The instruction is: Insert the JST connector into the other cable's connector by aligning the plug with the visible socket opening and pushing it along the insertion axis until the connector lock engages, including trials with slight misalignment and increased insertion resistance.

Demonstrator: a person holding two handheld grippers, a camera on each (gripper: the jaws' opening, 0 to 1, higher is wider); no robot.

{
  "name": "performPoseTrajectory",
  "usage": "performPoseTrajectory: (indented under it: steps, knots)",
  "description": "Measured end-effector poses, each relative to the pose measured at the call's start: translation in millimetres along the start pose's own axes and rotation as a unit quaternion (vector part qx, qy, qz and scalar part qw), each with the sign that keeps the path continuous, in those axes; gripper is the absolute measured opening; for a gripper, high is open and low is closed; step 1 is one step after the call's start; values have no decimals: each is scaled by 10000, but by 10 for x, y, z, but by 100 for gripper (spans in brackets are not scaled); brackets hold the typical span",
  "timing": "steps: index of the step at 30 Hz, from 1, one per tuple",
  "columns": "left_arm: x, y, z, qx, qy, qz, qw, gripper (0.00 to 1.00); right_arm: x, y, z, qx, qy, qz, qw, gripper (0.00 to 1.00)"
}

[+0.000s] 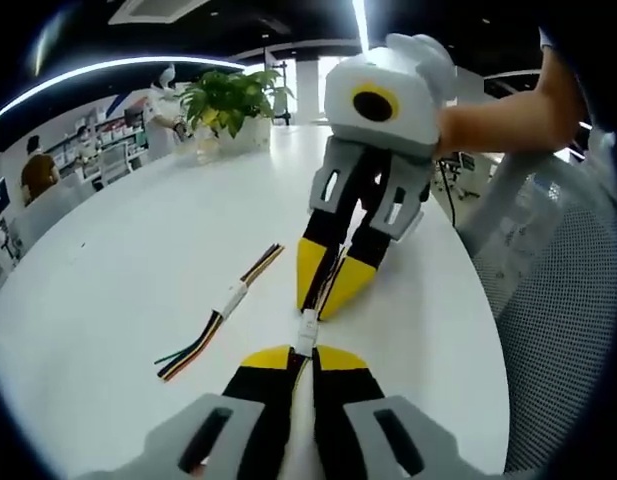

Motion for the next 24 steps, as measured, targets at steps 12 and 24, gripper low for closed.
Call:
performPoseTrajectory:
  steps: [12,24]
  knots:
    - [-7,0,0,131,-111,-47,9998,0,0,-11,-9,28,-355,-2,9994,3]
    - [36,-57,-44,85,-323,-2,9994,0,1,-21,-38,74,-491,-36,9988,3]
Point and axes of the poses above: the point that each gripper's makers call its tool centre point, and the gripper's own axes: y roughly backward along the fingers, x roughly to its right, z roughly out of its underside, the point moved 4 cm from there along y, roughly backward along the fingers, and after that the axes turned 4 degrees about -x, right-handed, at the moved point
